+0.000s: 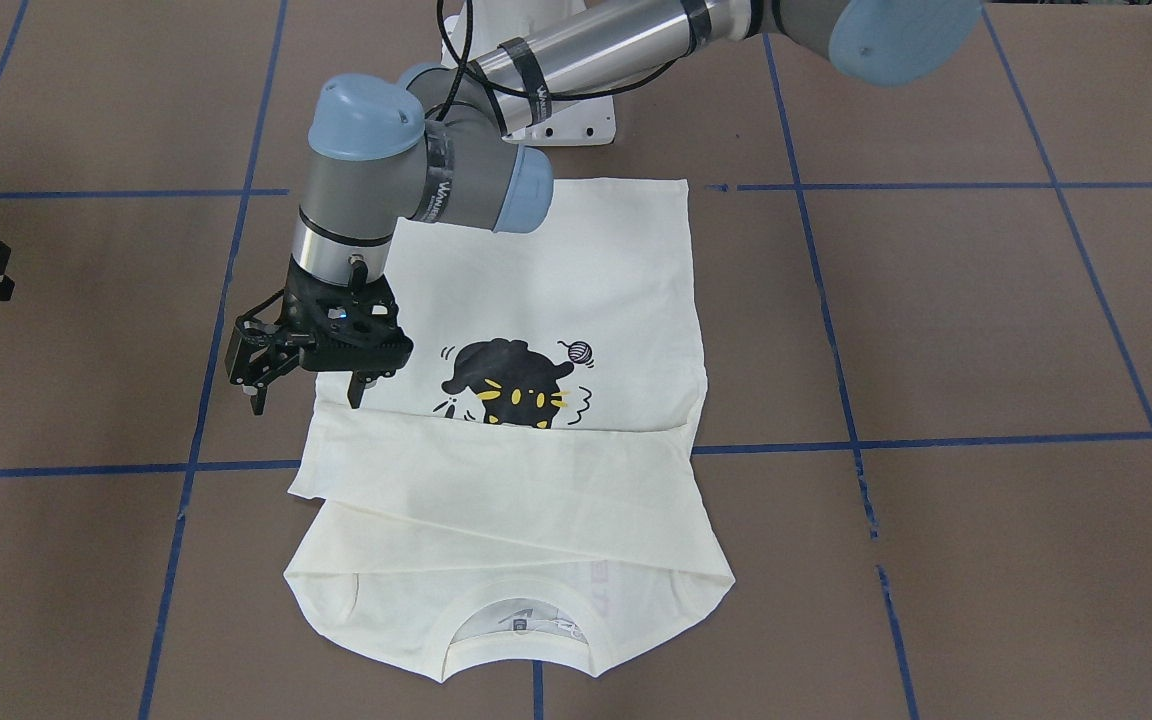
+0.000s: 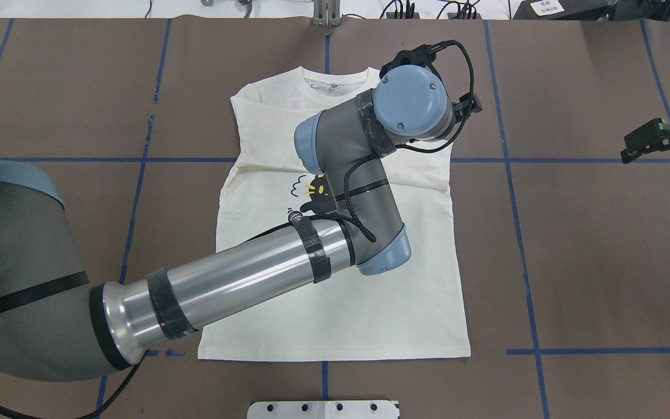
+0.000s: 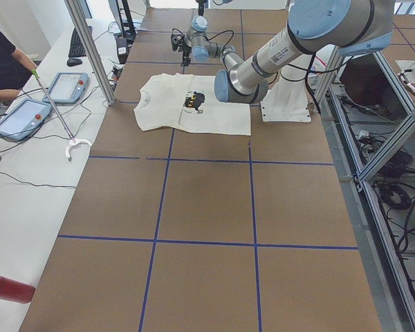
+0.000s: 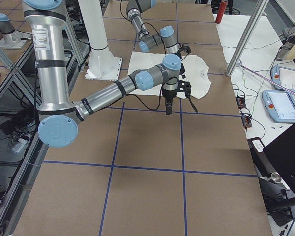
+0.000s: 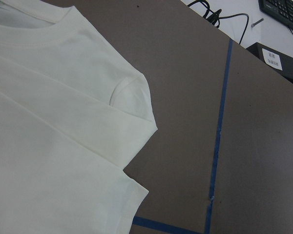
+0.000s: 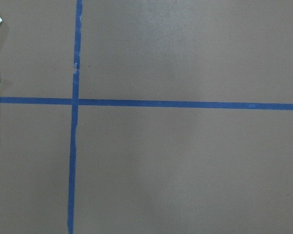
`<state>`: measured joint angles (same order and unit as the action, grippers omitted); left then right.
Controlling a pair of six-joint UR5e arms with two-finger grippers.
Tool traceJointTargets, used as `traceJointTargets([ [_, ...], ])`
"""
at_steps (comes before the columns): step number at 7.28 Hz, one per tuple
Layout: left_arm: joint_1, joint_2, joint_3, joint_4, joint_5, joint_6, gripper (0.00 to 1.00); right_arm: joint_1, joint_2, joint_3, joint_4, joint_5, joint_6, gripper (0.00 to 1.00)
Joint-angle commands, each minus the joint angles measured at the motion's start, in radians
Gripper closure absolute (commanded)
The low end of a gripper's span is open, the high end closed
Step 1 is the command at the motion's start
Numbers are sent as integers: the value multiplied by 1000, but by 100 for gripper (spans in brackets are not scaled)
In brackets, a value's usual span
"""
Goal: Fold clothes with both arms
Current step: 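Release the sleeve with the left gripper while the right gripper moves to the hem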
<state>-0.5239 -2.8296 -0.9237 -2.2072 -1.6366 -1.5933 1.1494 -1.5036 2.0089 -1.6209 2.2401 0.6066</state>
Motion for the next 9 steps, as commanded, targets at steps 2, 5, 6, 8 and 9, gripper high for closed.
traceJointTargets([
  [2, -30, 271, -452, 314, -88, 196, 0, -236, -32, 14, 301, -103, 426, 0],
  [5, -47, 687, -1066, 574, -92, 421, 0, -658, -56, 121, 322, -447, 855, 0],
  [6, -63, 735, -1148, 622, -98, 481, 0, -769, -58, 146, 322, -497, 966, 0],
  [8, -65, 771, -1195, 627, -98, 489, 0, -971, -63, 151, 322, -687, 1094, 1],
  [9, -64, 768, -1196, 627, -98, 487, 0, -993, -64, 137, 322, -692, 1098, 1],
])
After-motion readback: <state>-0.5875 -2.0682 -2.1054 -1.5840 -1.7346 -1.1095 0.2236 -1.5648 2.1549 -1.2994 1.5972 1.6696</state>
